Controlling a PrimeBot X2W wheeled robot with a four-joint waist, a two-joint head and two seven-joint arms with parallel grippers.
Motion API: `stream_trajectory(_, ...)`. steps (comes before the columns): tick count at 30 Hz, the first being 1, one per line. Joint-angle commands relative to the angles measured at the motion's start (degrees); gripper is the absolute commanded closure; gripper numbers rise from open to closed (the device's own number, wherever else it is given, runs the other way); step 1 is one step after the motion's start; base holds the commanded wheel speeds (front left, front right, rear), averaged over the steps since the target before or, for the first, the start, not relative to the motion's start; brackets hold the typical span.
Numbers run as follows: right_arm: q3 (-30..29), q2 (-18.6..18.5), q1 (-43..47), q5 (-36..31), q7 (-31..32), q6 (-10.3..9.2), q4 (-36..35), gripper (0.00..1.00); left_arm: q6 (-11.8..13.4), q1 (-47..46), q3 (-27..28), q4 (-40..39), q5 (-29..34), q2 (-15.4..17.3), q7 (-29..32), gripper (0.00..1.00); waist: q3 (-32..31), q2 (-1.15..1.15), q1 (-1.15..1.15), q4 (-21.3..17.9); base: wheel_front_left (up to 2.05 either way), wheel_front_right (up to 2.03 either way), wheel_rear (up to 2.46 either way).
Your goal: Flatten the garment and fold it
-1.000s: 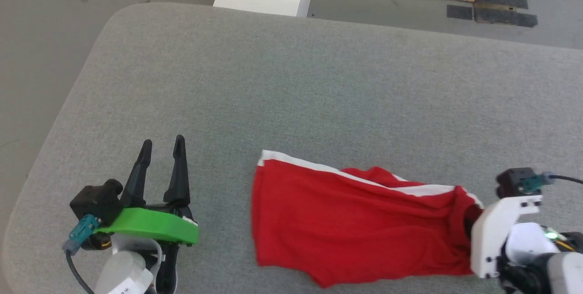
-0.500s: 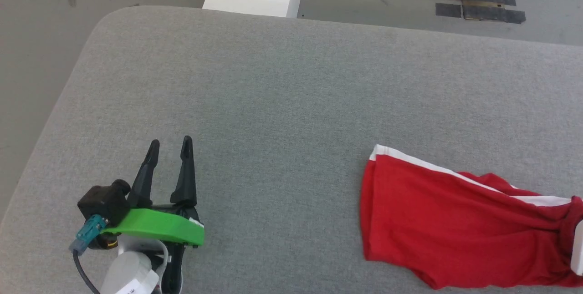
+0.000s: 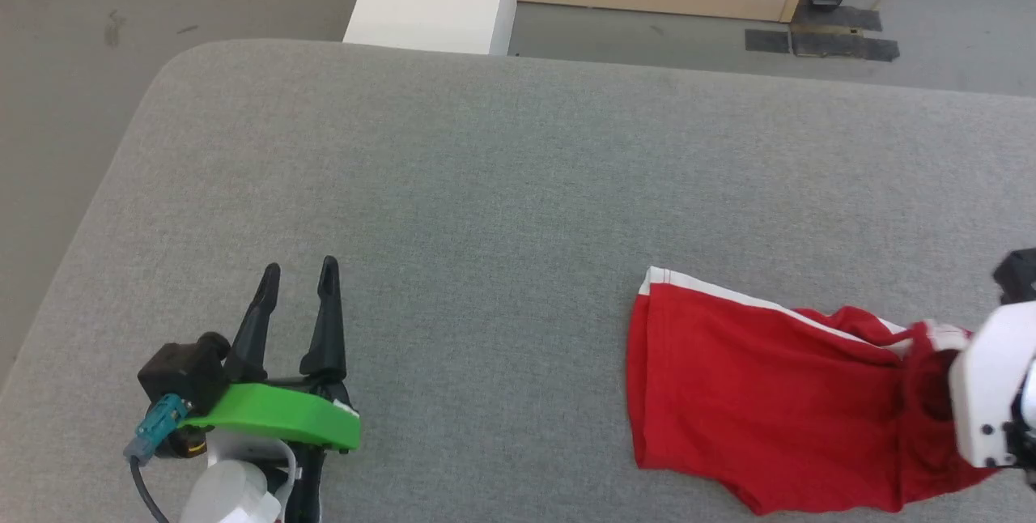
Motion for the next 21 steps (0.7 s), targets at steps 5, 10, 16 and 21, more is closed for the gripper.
stream_trajectory(5, 2.54, 5.35, 0.23, 2.23, 2.01, -0.1, -5.07, 1.0, -0.12, 1.03, -0.37, 0.14, 0.22, -0.35, -0.27, 0.0, 0.17, 0.0, 0.0, 0.21, 0.0, 0.0, 0.0)
stream_trajectory(10, 6.0, 9.93, 0.12, 2.82, -0.63, -0.1, -4.19, 1.0, -0.19, 0.84, -0.76, 0.26, -0.03, -0.31, -0.27, 0.0, 0.86, 0.0, 0.0, 0.97, 0.0, 0.0, 0.0)
stream_trajectory(16, 9.15, 13.23, -0.97, 2.6, -5.53, -0.1, 0.37, 1.0, -0.26, 0.58, -0.97, 0.48, -0.25, 0.04, -0.27, 0.0, 1.47, 0.0, 0.0, 1.92, 0.0, 0.0, 0.0)
stream_trajectory(21, 10.72, 15.04, -2.68, 2.58, -10.36, -0.1, 5.39, 1.0, -0.29, 0.45, -1.34, 0.61, -0.25, 0.02, -0.27, 0.0, 1.92, 0.0, 0.0, 2.53, 0.0, 0.0, 0.0)
